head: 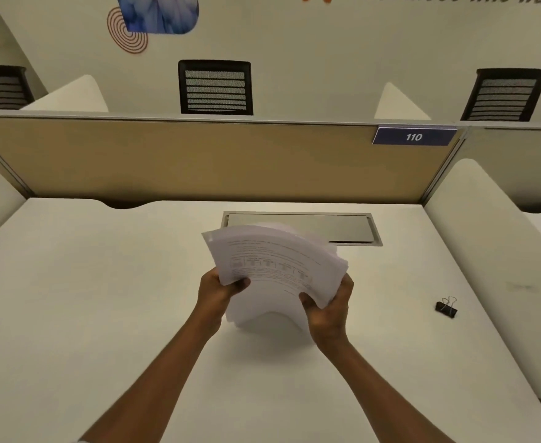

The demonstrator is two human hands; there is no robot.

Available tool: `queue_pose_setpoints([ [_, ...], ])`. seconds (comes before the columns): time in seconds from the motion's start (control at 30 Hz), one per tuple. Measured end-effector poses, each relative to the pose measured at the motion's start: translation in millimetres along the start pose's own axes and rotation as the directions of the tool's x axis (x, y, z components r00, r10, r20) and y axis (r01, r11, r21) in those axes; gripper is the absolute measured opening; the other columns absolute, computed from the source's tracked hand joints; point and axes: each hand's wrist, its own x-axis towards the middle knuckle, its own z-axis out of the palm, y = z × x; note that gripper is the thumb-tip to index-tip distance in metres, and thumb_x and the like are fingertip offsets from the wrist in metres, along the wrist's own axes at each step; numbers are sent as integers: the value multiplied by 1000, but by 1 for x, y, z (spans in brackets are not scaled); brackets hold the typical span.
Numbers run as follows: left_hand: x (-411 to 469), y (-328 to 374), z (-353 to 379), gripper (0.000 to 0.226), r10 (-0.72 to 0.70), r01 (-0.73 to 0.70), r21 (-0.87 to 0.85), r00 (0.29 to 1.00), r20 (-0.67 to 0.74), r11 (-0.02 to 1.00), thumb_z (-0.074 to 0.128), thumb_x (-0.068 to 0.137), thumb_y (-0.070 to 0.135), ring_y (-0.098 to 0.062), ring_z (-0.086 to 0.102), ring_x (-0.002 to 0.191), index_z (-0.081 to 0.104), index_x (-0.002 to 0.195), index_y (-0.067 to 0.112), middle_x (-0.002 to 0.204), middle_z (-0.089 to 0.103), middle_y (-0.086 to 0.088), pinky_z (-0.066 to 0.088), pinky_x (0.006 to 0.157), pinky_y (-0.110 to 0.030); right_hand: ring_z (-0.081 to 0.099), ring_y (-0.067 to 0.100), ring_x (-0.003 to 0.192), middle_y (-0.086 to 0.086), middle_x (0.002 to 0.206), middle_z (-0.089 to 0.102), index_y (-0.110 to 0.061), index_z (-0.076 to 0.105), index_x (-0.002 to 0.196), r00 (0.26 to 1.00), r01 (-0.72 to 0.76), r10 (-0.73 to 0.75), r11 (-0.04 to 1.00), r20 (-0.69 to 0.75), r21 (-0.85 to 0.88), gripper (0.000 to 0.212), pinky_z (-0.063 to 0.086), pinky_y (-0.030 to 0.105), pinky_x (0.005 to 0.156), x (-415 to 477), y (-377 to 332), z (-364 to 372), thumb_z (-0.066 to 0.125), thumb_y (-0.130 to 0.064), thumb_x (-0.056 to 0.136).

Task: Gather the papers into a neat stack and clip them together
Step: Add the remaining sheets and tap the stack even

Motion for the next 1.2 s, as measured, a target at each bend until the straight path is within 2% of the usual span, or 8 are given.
queue_pose_setpoints([
  [0.1,4,-2,5,29,-7,7,43,1000,13,999,76,74,0,-23,67,95,71,96,18,100,73,-5,55,69,-20,57,9,109,-7,118,55,-16,35,133,994,-102,97,987,49,127,78,56,26,79,8,7,-5,73,-6,65],
  [0.4,11,3,11,33,-12,13,43,1000,-27,999,80,63,24,-19,69,92,73,95,22,96,76,2,53,79,-30,65,26,82,3,85,70,-20,65,84,970,-241,231,946,70,216,18,57,34,71,27,6,-4,69,-14,68],
  [0.5,8,-2,12,31,-32,33,35,999,-30,999,79,63,27,-19,69,91,72,93,26,92,76,8,52,77,-29,65,28,85,6,89,70,-22,64,86,970,-242,232,946,70,215,22,58,43,74,27,10,-5,69,-12,67],
  [0.7,2,10,17,62,85,-83,48,995,-43,995,77,56,57,-17,70,90,66,104,20,100,74,1,57,69,-23,66,26,90,9,98,69,-19,63,97,974,-222,206,951,97,214,34,59,32,72,29,11,-9,70,-10,65],
  [0.77,4,23,21,78,187,-180,75,978,-97,981,69,58,71,-12,70,82,62,104,9,96,71,-3,55,64,-20,66,26,92,11,101,68,-13,62,104,975,-214,193,954,114,212,39,59,32,72,30,10,-10,70,-10,66],
  [0.9,11,54,34,62,296,-268,130,899,-321,955,55,66,73,-9,56,65,53,85,14,78,58,-2,46,58,-23,66,30,91,11,98,69,-17,64,100,977,-196,174,958,120,208,34,60,38,73,31,11,-12,70,-11,66],
  [1.07,16,78,54,64,258,-148,255,836,-485,956,51,66,78,-21,57,79,47,91,19,80,55,7,48,72,-39,66,30,90,10,97,69,-23,63,96,981,-166,144,968,129,186,31,59,33,71,30,10,-14,69,-11,68],
  [1.2,15,90,70,64,193,-2,315,795,-576,949,59,74,69,-27,57,88,46,103,14,95,60,-1,49,80,-40,67,20,89,9,101,69,-24,62,101,980,-150,120,969,158,197,36,58,24,68,30,7,-14,69,-12,68],
])
